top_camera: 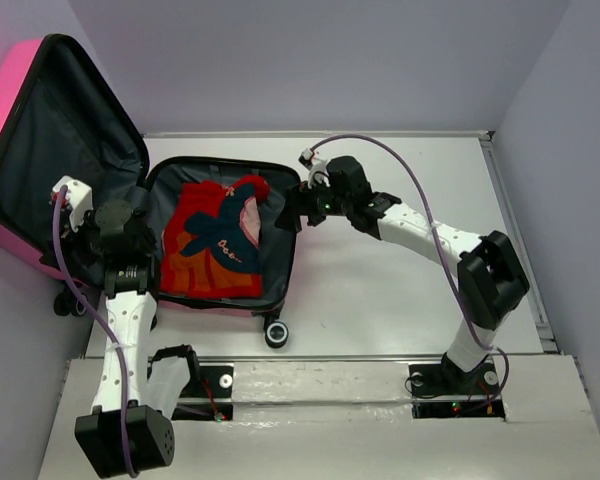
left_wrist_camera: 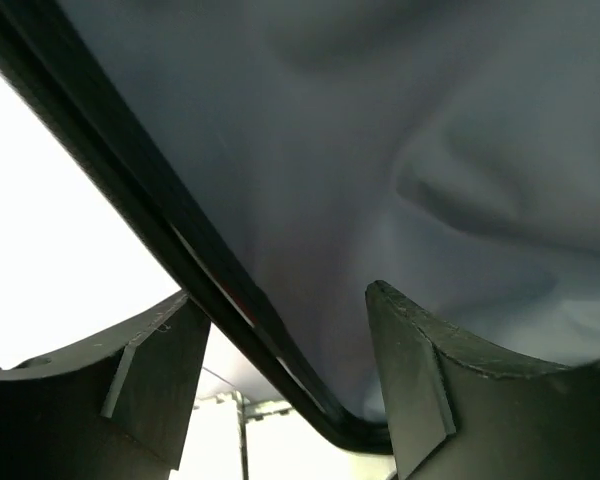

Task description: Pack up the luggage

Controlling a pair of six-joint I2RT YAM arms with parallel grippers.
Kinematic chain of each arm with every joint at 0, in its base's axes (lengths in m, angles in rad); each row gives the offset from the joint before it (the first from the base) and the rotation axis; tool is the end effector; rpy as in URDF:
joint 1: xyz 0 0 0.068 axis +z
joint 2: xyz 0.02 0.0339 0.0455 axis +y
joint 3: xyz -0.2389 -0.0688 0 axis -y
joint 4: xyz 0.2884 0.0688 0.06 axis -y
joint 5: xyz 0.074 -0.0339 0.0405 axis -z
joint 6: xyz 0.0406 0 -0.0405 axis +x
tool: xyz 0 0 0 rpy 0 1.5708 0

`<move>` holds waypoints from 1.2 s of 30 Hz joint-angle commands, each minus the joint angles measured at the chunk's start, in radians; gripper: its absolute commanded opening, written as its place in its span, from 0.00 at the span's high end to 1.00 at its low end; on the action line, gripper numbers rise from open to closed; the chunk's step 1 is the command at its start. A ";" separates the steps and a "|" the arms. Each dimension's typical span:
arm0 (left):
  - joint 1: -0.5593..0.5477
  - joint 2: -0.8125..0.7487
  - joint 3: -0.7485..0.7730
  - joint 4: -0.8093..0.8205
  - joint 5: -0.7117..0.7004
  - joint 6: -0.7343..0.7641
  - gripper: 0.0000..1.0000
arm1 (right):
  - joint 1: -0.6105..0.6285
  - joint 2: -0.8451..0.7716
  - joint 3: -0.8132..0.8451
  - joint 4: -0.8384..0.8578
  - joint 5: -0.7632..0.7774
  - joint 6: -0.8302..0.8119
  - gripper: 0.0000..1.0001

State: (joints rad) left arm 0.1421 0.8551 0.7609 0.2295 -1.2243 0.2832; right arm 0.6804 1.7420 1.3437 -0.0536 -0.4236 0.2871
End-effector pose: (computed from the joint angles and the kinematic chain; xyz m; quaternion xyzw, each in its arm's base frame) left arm 0.2351 0.0722 0.3382 -0.3938 0.5674 0.4995 0.5229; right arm 0.3390 0.2959 0.2439 -0.2713 0.7908 0.3990 0.3765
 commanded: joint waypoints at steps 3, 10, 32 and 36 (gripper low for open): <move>0.054 0.061 0.063 0.179 -0.040 0.044 0.30 | -0.027 0.042 0.035 -0.038 0.134 -0.022 0.14; 0.106 0.121 0.061 0.079 -0.001 -0.059 0.48 | -0.027 0.151 0.112 -0.134 0.220 -0.032 0.19; -1.075 -0.073 -0.072 0.116 -0.232 0.014 0.94 | -0.038 0.257 0.121 -0.071 0.220 0.041 0.93; -1.516 -0.056 -0.080 0.111 -0.381 0.017 0.94 | -0.106 0.226 0.095 -0.068 0.223 0.052 0.93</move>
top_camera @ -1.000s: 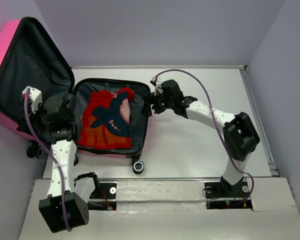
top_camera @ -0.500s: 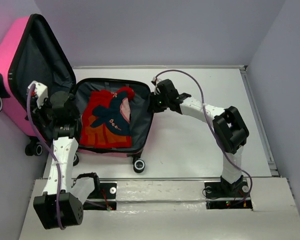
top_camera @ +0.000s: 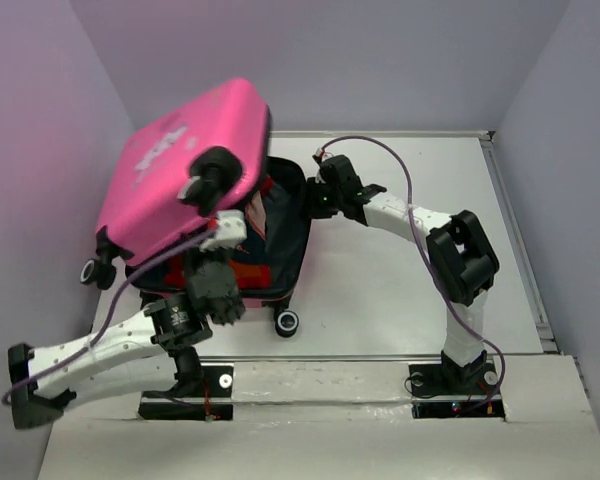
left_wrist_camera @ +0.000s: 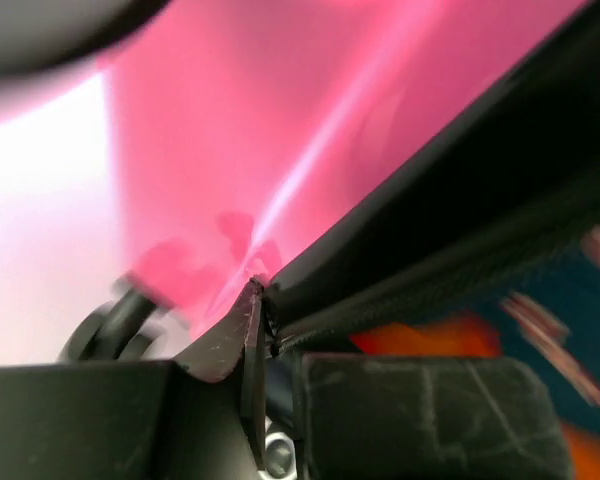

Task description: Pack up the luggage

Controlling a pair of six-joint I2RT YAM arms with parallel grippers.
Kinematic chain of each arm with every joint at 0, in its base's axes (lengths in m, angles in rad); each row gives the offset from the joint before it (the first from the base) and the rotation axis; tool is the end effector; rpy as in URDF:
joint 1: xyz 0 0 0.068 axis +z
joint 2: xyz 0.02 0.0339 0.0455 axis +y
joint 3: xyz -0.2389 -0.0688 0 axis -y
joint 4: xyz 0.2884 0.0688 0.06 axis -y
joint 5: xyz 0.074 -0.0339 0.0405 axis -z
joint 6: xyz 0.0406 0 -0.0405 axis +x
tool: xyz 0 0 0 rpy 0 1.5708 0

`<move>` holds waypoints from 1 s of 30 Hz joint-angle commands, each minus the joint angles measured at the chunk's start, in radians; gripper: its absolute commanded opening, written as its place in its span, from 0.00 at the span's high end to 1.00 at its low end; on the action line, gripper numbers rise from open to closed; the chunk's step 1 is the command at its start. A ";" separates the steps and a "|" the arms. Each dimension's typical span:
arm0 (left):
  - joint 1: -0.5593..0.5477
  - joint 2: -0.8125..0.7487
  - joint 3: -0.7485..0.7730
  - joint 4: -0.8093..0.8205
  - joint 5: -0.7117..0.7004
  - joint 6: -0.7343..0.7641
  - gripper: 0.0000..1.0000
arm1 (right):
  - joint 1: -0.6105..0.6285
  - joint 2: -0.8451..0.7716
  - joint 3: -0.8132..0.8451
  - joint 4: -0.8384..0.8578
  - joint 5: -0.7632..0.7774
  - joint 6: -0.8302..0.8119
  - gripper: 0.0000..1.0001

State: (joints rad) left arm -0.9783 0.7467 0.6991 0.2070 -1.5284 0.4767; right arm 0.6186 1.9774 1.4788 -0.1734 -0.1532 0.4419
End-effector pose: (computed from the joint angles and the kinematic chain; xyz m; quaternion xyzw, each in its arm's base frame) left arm 0.1511 -0.1518 0.3340 -0.0820 0.6999 0.2984 0.6437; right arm 0.3922 0.2867 0.1767 -0.1124 0.8916 0.2785 0.3388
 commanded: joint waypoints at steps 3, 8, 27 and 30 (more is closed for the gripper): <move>-0.613 0.114 0.066 0.112 -0.098 -0.200 0.73 | -0.132 -0.049 -0.075 0.058 -0.086 -0.100 0.93; -0.752 0.256 0.262 0.101 0.002 -0.193 0.12 | -0.244 -0.115 -0.130 0.055 -0.137 -0.123 0.93; 0.562 0.537 0.764 -0.235 1.358 -0.838 0.14 | -0.332 -0.325 0.173 -0.236 0.078 -0.218 0.07; 0.703 0.683 0.923 -0.254 1.415 -0.875 0.14 | -0.281 -0.454 0.093 -0.198 -0.014 -0.201 0.51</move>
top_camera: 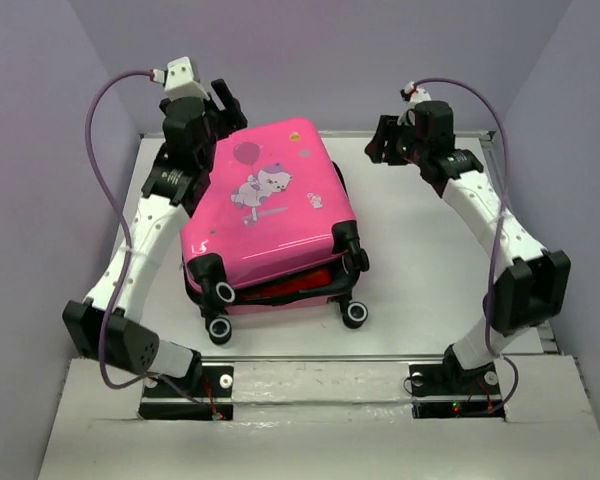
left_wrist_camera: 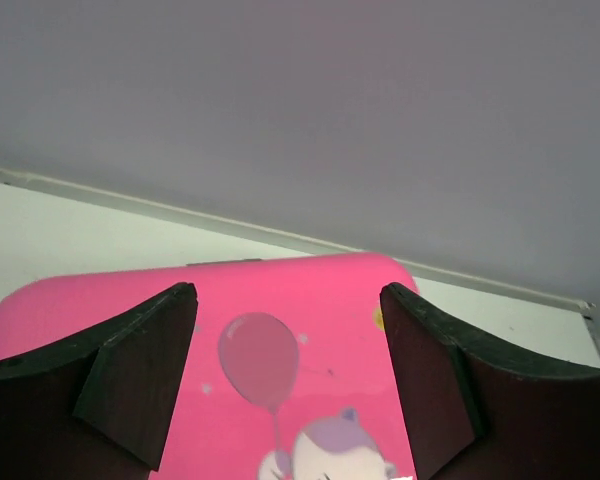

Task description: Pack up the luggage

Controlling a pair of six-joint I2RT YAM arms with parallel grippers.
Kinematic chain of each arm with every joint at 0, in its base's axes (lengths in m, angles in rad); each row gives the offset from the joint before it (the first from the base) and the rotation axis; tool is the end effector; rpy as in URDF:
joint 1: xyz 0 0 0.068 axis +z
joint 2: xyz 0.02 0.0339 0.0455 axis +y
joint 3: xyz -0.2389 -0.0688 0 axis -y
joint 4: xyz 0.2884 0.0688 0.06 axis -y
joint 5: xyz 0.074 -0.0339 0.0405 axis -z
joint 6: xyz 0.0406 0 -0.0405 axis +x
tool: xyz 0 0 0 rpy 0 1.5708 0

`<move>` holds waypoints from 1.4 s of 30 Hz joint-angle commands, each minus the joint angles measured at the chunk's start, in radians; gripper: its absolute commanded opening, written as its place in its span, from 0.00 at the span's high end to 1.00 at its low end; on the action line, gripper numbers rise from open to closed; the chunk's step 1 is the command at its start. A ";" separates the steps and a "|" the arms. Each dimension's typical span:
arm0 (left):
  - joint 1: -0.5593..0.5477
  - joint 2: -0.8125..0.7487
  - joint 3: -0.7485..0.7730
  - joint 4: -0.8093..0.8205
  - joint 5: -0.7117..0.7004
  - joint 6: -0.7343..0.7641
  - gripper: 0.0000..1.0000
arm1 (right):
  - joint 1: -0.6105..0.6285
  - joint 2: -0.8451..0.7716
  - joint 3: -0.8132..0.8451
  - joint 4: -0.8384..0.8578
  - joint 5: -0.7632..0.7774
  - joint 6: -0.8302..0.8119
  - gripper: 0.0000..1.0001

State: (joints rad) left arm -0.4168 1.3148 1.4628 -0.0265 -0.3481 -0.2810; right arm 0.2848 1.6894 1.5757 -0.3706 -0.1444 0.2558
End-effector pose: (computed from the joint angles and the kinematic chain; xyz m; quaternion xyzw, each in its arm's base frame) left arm 0.3231 -0.1279 0.4601 -0.0851 0.6602 -0.1442 0.7322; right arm 0.4232 0.1300 0.3245 -0.0497 0.8532 0.1972 0.4804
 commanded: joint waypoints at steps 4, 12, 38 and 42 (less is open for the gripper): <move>0.265 0.366 0.464 -0.157 0.287 -0.092 0.13 | 0.351 -0.278 -0.146 0.044 0.003 -0.035 0.93; 0.444 0.915 1.059 -0.351 0.461 -0.066 0.10 | 0.769 -0.428 -0.517 0.065 0.183 0.051 0.93; 0.423 0.905 0.465 -0.150 0.747 0.033 0.20 | 0.341 -0.378 -0.726 0.475 0.281 0.155 0.93; 0.423 0.704 0.126 -0.040 0.729 -0.081 0.22 | 0.206 -0.288 -0.648 0.587 0.094 0.155 0.93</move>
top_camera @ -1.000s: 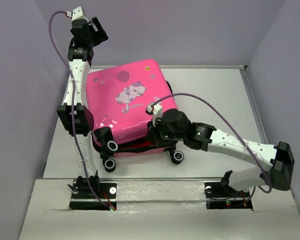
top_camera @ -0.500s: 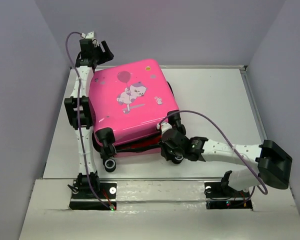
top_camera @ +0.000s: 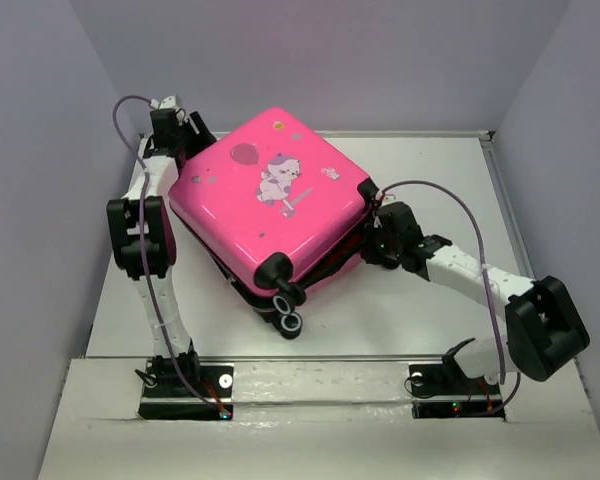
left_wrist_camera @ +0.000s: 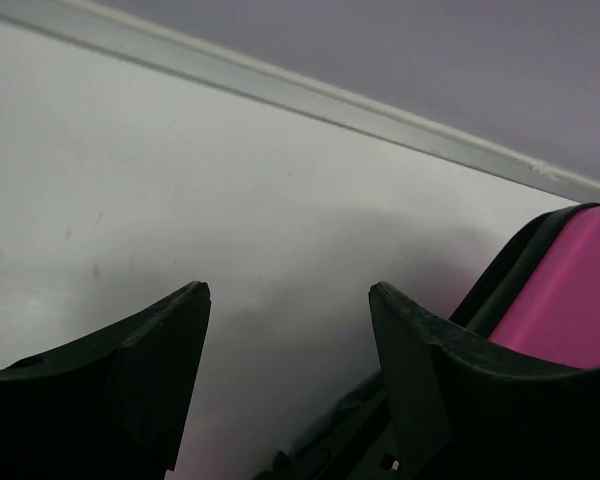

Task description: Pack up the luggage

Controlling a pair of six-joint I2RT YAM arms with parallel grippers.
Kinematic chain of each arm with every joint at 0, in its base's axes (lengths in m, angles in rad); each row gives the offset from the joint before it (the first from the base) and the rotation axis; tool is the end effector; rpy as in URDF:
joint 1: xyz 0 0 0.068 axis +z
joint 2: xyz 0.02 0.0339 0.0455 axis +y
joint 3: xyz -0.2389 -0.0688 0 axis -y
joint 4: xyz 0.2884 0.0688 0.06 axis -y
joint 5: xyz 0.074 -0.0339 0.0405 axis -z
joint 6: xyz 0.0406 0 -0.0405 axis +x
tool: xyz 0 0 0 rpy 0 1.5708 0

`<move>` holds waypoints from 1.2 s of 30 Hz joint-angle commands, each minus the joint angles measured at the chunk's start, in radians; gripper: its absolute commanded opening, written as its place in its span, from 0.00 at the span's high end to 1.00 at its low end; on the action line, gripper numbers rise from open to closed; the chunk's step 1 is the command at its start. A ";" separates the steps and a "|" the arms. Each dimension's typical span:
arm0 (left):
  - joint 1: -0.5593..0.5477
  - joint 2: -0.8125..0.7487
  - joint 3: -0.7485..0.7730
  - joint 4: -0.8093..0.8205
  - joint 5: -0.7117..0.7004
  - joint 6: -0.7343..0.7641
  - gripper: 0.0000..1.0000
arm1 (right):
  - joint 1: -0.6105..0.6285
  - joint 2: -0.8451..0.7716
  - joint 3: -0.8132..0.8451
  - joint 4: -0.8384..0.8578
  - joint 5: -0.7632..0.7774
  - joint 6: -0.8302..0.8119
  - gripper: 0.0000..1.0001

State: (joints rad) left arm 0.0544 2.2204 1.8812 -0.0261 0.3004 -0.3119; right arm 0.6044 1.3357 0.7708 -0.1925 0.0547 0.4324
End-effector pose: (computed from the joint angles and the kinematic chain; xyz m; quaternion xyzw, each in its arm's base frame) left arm 0.5616 0.0185 0.2241 -0.0649 0.8163 -0.1942 0.5401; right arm 0.2673 0.1819 0.1634 -0.0681 0.9156 0.1741 0.3559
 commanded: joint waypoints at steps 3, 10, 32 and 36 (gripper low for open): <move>-0.085 -0.367 -0.517 0.011 0.022 -0.090 0.24 | -0.196 0.149 0.260 0.467 -0.288 -0.015 0.93; -0.136 -0.684 -0.814 0.015 0.006 -0.128 0.24 | -0.324 0.289 0.485 0.412 -0.636 -0.035 0.82; -0.335 -1.090 -0.743 0.035 -0.319 -0.170 0.08 | -0.357 0.318 0.717 0.054 -0.596 -0.107 0.14; -0.253 -0.958 -0.601 0.028 -0.325 -0.148 0.05 | -0.357 0.217 0.607 0.051 -0.566 -0.132 0.09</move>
State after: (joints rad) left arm -0.2714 1.1854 1.1614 -0.0135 -0.0250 -0.4801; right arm 0.2367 1.6608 1.4441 -0.1741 -0.5293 0.3248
